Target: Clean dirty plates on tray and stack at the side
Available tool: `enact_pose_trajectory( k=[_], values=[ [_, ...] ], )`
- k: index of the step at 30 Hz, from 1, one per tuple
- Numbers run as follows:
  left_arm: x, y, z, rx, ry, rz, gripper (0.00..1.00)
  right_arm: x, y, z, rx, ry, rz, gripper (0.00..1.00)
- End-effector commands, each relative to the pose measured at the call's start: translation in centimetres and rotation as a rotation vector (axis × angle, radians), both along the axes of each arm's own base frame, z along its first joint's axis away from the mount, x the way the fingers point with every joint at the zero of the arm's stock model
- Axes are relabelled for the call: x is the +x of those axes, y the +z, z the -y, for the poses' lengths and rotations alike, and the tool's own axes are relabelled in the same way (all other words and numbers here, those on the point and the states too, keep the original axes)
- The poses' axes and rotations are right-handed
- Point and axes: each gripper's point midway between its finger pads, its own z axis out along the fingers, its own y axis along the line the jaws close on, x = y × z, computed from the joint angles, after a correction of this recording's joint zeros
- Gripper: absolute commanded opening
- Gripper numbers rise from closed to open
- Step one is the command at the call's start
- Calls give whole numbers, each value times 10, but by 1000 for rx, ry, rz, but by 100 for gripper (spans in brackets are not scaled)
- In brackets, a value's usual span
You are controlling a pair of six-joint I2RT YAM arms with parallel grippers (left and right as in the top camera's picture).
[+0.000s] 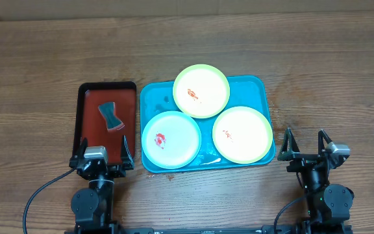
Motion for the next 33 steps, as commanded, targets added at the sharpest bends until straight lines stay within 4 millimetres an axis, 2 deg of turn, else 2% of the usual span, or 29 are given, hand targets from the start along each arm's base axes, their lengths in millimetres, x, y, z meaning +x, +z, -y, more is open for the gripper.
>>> enact_pose_trajectory(
  k=[1, 23, 25, 29, 33],
  values=[
    [0, 0, 0, 19, -1, 5, 100, 0, -1, 0, 7, -1, 5, 100],
    [0, 3, 4, -9, -21, 18, 100, 0, -1, 0, 7, -1, 5, 100],
    [0, 3, 22, -142, -117, 17, 100, 0, -1, 0, 7, -1, 5, 100],
    [-5, 9, 53, -561, -269, -14, 100, 0, -1, 0, 7, -1, 5, 100],
    [-5, 18, 54, -892, -258, -19, 100, 0, -1, 0, 7, -1, 5, 100]
  ],
)
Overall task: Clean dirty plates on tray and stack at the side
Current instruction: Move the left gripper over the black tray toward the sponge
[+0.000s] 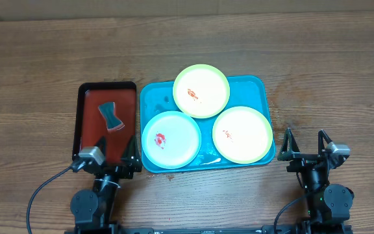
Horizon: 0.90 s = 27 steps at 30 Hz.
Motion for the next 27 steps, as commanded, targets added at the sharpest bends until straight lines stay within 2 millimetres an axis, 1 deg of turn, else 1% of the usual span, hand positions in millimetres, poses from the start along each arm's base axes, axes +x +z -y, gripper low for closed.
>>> enact_pose_trajectory(
  k=[1, 3, 5, 7, 8, 9, 12, 16, 18, 20, 21, 24, 25, 27],
  values=[
    [-4, 17, 14, -393, -84, -16, 100, 0, -1, 0, 7, -1, 5, 100],
    [-8, 45, 18, -374, -129, 98, 100, 0, -1, 0, 7, -1, 5, 100],
    [-16, 79, 21, -297, -163, 254, 100, 0, -1, 0, 7, -1, 5, 100],
    [-26, 105, 22, -216, -170, 387, 100, 0, -1, 0, 7, -1, 5, 100],
    [-30, 114, 21, -177, -164, 434, 100, 0, -1, 0, 7, -1, 5, 100],
    [-33, 122, 20, -140, -149, 472, 100, 0, -1, 0, 7, -1, 5, 100],
    [-38, 138, 19, -61, -125, 514, 100, 0, -1, 0, 7, -1, 5, 100],
    [-39, 159, 19, 39, -99, 506, 100, 0, -1, 0, 7, -1, 5, 100],
    [-36, 169, 19, 88, -89, 484, 100, 0, -1, 0, 7, -1, 5, 100],
    [-27, 174, 17, 126, -73, 419, 100, 0, -1, 0, 7, -1, 5, 100],
    [-20, 172, 13, 122, -58, 360, 100, 0, -1, 0, 7, -1, 5, 100],
    [7, 153, 4, 117, -25, 110, 100, 0, -1, 0, 7, -1, 5, 100],
    [14, 145, 5, 124, -38, 33, 100, 0, -1, 0, 7, -1, 5, 100],
    [27, 133, 13, 122, -106, -109, 100, 0, -1, 0, 7, -1, 5, 100]
  ],
)
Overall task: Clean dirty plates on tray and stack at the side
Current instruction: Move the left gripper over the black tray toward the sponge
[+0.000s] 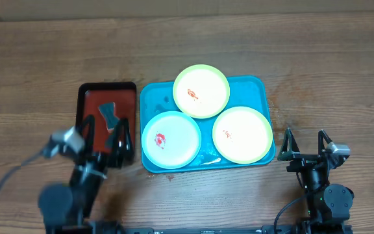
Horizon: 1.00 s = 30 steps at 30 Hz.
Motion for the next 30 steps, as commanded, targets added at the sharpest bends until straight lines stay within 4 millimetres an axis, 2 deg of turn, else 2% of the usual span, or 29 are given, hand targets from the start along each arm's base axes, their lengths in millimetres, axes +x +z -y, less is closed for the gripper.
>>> enact_pose_trajectory(
  k=[1, 4, 7, 10, 13, 15, 20, 24, 30],
  values=[
    [22, 0, 11, 54, -87, -129, 100, 0, -1, 0, 7, -1, 5, 100],
    [37, -1, 27, 22, -199, -196, 100, 0, -1, 0, 7, -2, 5, 100],
    [54, 2, 27, 116, -231, -182, 100, 0, -1, 0, 7, -2, 5, 100],
    [72, -16, -7, 127, -36, -351, 100, 0, -1, 0, 7, -2, 5, 100],
    [76, -36, -37, 154, 126, -562, 100, 0, -1, 0, 7, -2, 5, 100],
    [79, -45, -42, 166, 142, -658, 100, 0, -1, 0, 7, -2, 5, 100],
    [84, -68, -43, 192, 115, -773, 100, 0, -1, 0, 7, -2, 5, 100],
    [83, -92, -68, 137, 282, -885, 100, 0, -1, 0, 7, -2, 5, 100],
    [76, -122, -92, 65, 341, -1072, 100, 0, -1, 0, 7, -1, 5, 100]
  ],
)
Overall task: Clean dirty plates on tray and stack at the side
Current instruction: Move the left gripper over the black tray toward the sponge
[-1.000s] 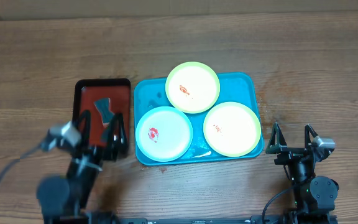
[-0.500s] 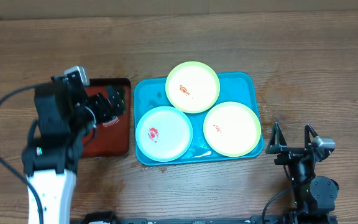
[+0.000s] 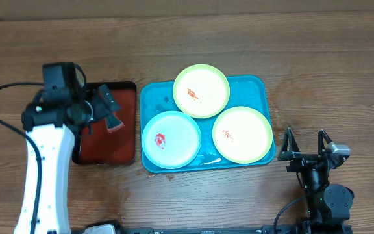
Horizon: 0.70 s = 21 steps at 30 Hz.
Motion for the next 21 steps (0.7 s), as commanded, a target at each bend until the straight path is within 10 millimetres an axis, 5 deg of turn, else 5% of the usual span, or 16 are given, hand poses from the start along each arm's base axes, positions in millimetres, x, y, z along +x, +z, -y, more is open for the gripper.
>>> enact_pose_trajectory(
  k=[1, 12, 21],
  values=[
    [8, -1, -18, -2, 82, -21, 100, 0, -1, 0, 6, -1, 4, 100],
    [37, -28, -18, -34, 68, -21, 100, 0, -1, 0, 6, -1, 4, 100],
    [48, -88, -7, -125, 37, -155, 100, 0, -1, 0, 6, -1, 4, 100]
  ],
)
